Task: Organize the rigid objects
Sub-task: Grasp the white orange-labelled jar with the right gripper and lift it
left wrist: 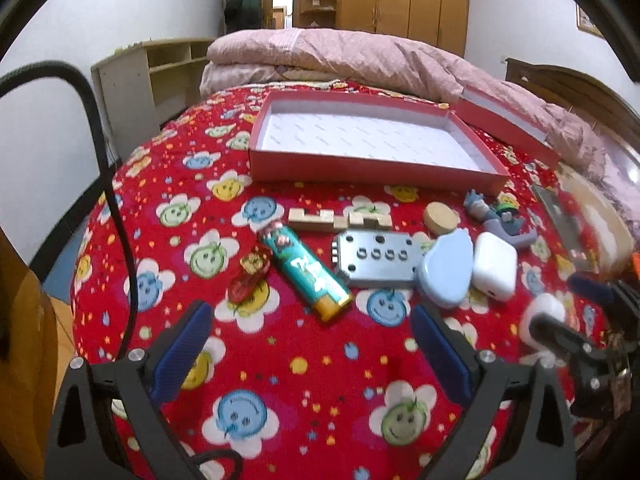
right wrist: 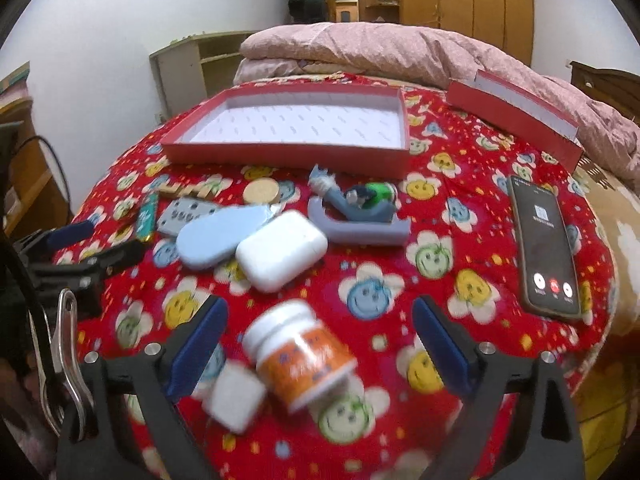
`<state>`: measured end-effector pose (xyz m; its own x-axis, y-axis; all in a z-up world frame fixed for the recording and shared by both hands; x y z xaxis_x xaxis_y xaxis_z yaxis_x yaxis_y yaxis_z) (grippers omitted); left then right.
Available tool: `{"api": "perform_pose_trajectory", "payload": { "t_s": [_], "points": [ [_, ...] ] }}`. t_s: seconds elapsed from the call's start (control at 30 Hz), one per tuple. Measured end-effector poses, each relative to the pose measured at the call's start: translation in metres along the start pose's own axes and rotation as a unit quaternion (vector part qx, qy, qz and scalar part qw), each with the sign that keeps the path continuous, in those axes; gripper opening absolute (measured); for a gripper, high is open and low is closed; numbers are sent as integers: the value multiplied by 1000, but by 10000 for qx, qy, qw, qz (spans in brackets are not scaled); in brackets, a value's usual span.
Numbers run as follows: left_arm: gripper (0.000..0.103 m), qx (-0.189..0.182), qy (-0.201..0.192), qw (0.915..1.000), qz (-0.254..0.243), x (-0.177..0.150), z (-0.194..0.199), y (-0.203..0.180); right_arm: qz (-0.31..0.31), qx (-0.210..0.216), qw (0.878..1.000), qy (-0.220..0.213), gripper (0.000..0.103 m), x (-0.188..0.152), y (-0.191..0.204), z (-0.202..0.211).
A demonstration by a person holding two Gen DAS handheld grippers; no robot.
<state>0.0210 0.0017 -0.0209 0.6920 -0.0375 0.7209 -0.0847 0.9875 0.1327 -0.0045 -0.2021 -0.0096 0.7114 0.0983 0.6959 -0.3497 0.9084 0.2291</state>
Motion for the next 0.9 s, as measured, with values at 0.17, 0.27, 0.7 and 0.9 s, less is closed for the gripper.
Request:
{"api": "perform_pose_trajectory", "payload": {
  "t_s": [0.17, 0.27, 0.7, 0.9],
  "points": [
    [101, -35, -80, 10000, -12, -4, 12, 5, -33, 103, 9999, 18, 90, -12, 6, 16],
    [101, -171, -30, 9998, -17, -7, 18, 4, -3, 115, 9999, -63, 88, -13, 8, 23],
    [101, -907, 188, 9946, -471, -24, 38, -39, -268, 472, 9985, 51, 51, -15, -1, 14],
    [101, -1412, 274, 9864, -802, -33, 47, -67, -486, 461, 9977, -70, 48, -15, -14, 21]
  ]
}}
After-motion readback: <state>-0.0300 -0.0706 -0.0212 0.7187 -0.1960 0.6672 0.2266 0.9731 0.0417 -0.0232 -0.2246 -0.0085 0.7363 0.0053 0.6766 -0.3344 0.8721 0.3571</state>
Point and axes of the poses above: each gripper's, at about its wrist camera, not at the fingertips, and z roughly against the way its jaws point, y to its left, x to its top, the point moved 7 cm from there along -z, roughly the way its jaws point, and after that the axes turned 14 degrees about x, right-handed, at the moved point
